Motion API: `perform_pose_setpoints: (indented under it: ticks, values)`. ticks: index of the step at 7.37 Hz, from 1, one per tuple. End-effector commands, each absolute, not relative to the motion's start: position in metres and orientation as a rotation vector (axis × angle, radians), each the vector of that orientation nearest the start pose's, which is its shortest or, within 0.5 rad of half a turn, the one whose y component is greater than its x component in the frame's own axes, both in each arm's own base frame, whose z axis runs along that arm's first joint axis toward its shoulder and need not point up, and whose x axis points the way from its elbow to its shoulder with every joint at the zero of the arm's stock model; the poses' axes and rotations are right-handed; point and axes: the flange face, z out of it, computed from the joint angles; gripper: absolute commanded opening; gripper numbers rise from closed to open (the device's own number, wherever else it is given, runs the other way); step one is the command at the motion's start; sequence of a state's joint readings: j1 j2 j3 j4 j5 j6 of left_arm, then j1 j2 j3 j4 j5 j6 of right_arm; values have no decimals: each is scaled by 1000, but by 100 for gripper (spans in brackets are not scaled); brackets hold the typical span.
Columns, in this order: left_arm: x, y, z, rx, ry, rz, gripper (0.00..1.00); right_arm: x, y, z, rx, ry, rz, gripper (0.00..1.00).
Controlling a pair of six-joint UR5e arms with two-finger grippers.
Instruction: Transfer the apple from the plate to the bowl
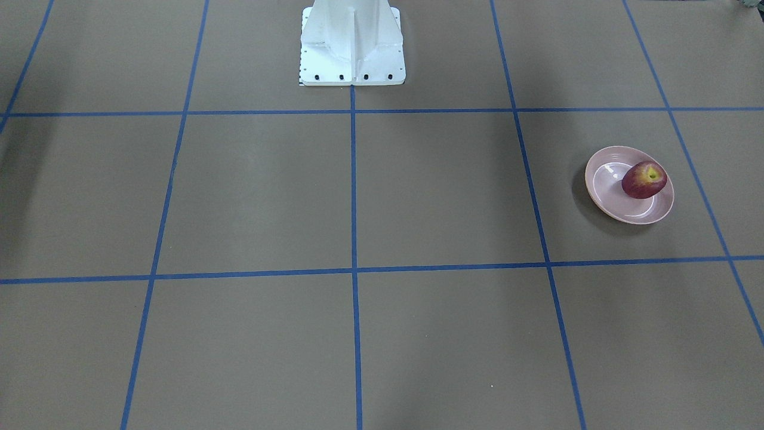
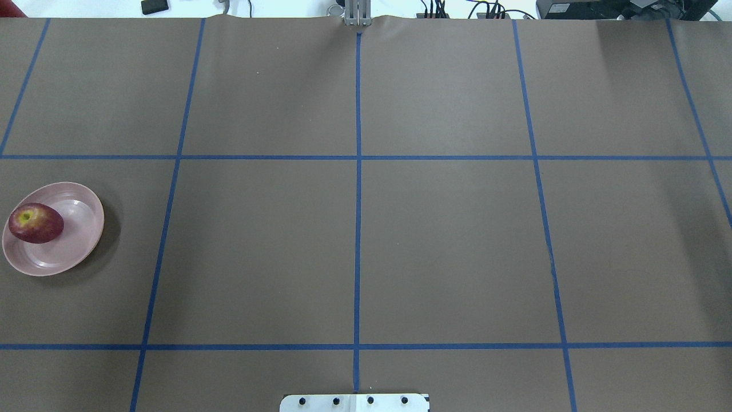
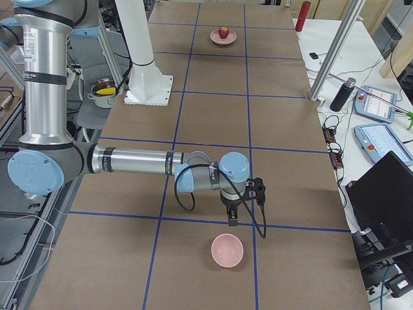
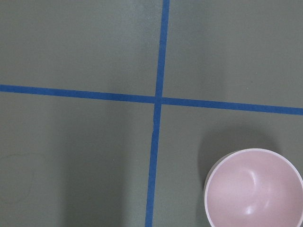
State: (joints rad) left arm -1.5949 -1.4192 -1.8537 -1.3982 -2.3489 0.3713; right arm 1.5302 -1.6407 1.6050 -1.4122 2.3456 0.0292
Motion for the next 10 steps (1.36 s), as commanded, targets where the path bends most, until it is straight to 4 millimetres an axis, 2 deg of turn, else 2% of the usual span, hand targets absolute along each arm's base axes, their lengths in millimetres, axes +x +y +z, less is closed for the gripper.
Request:
perform_pose_setpoints:
  ticks: [1,2,3,4,5,6,9,10]
  values:
    - [-74,-419,609,113,775,313,99,67,-464,687,105,-775,-117,100]
    - [-74,-419,610,111,776,312,99,82,-464,712,95,-777,-128,100]
    - [-74,-419,609,115,777,314,99,86,-476,729,95,-777,-123,100]
    - [-73,-419,609,116,780,316,99,88,-491,759,104,-778,-122,100]
    - [-74,-419,609,116,781,314,99,88,-497,780,94,-779,-114,100]
    - [-74,-419,609,117,780,317,99,88,-490,797,64,-786,-102,100]
    - [-73,-419,610,115,780,319,99,85,-477,828,18,-780,-89,100]
    - [-73,-419,610,115,780,319,99,85,-469,844,1,-765,-85,99]
